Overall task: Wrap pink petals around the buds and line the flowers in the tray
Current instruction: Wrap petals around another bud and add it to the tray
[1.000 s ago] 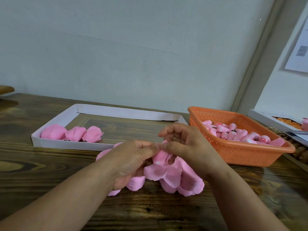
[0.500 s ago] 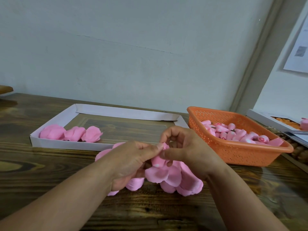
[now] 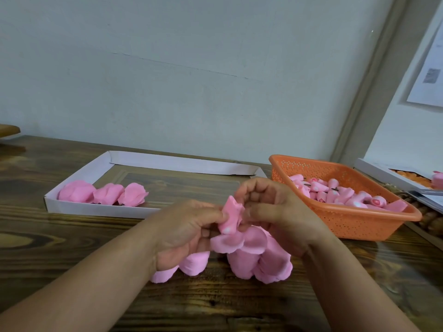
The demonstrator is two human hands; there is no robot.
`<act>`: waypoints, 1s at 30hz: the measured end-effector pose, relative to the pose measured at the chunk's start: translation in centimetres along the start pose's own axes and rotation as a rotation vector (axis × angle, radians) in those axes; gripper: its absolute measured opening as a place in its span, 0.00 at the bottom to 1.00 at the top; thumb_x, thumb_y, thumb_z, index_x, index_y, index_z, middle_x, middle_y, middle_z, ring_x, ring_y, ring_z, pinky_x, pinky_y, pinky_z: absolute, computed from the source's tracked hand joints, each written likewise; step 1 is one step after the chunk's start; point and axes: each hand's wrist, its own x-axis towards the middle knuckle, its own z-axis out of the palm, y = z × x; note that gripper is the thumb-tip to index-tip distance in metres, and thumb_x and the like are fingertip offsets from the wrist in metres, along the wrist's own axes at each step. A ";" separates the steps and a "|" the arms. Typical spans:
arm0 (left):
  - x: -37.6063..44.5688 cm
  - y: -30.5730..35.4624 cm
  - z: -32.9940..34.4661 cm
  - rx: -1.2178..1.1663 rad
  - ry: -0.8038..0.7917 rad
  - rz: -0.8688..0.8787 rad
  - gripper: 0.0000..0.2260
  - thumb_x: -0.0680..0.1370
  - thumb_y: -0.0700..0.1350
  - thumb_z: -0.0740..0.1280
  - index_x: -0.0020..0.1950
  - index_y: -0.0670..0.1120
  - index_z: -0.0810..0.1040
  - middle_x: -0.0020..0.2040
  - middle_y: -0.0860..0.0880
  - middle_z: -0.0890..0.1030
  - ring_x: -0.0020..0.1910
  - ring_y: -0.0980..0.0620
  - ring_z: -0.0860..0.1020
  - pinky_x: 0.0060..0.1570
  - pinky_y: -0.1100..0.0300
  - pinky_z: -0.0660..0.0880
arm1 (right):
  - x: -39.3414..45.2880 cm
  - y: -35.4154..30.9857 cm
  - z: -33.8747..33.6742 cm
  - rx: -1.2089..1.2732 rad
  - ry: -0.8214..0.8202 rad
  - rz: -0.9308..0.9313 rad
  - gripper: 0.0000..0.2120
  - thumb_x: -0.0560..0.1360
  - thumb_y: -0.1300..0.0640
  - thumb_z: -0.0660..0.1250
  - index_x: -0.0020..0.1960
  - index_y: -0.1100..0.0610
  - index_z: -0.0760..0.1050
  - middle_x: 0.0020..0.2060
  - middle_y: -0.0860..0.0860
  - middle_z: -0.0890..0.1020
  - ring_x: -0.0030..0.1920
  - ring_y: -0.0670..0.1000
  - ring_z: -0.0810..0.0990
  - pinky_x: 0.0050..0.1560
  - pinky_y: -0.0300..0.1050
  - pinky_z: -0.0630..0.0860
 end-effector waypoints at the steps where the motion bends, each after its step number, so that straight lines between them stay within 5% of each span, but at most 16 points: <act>1: 0.0 0.1 -0.1 -0.017 0.000 -0.006 0.11 0.80 0.34 0.58 0.40 0.37 0.76 0.35 0.44 0.79 0.30 0.52 0.79 0.18 0.68 0.70 | 0.0 0.0 -0.3 0.038 -0.024 0.012 0.14 0.62 0.74 0.64 0.45 0.64 0.76 0.36 0.56 0.80 0.32 0.52 0.79 0.35 0.41 0.78; 8: 0.1 0.2 -0.6 0.017 -0.016 -0.025 0.06 0.79 0.35 0.61 0.46 0.36 0.77 0.37 0.44 0.78 0.36 0.50 0.79 0.22 0.67 0.71 | 0.0 0.1 -0.4 -0.157 -0.013 -0.047 0.09 0.64 0.65 0.70 0.42 0.55 0.82 0.34 0.50 0.82 0.32 0.47 0.78 0.32 0.37 0.74; 11: 0.2 0.0 -1.1 0.101 -0.074 -0.046 0.04 0.79 0.37 0.61 0.49 0.40 0.75 0.38 0.45 0.75 0.35 0.52 0.75 0.23 0.66 0.64 | -0.2 -0.1 -0.5 -0.217 -0.041 -0.011 0.08 0.66 0.63 0.71 0.45 0.57 0.82 0.36 0.51 0.83 0.33 0.46 0.78 0.33 0.37 0.73; 15: 0.3 -0.2 -1.3 0.144 -0.091 -0.052 0.02 0.73 0.39 0.68 0.41 0.42 0.79 0.37 0.45 0.76 0.29 0.53 0.74 0.29 0.62 0.53 | -0.4 -0.2 -0.3 -0.185 -0.049 -0.024 0.09 0.64 0.66 0.70 0.45 0.64 0.80 0.37 0.54 0.82 0.36 0.48 0.79 0.38 0.39 0.76; 20: 0.5 -0.2 -1.3 0.071 -0.050 -0.053 0.08 0.73 0.40 0.70 0.50 0.38 0.78 0.35 0.45 0.79 0.30 0.55 0.77 0.28 0.62 0.56 | -0.2 -0.3 0.5 -0.179 0.081 -0.055 0.06 0.69 0.74 0.69 0.39 0.64 0.77 0.26 0.53 0.78 0.24 0.48 0.74 0.28 0.38 0.72; 24: 0.7 -0.1 -1.5 -0.072 -0.023 -0.053 0.16 0.71 0.41 0.68 0.53 0.31 0.79 0.44 0.40 0.81 0.38 0.53 0.80 0.37 0.66 0.79 | -0.1 -0.1 0.9 -0.123 0.118 -0.069 0.08 0.70 0.73 0.67 0.41 0.62 0.78 0.25 0.53 0.78 0.22 0.49 0.74 0.25 0.38 0.73; 30: 0.8 -0.3 -1.8 -0.131 -0.035 -0.078 0.13 0.75 0.38 0.67 0.56 0.31 0.79 0.45 0.39 0.81 0.39 0.51 0.81 0.40 0.65 0.79 | -0.2 -0.2 1.0 -0.168 0.103 -0.050 0.04 0.70 0.71 0.69 0.41 0.65 0.77 0.24 0.53 0.78 0.22 0.48 0.74 0.27 0.37 0.72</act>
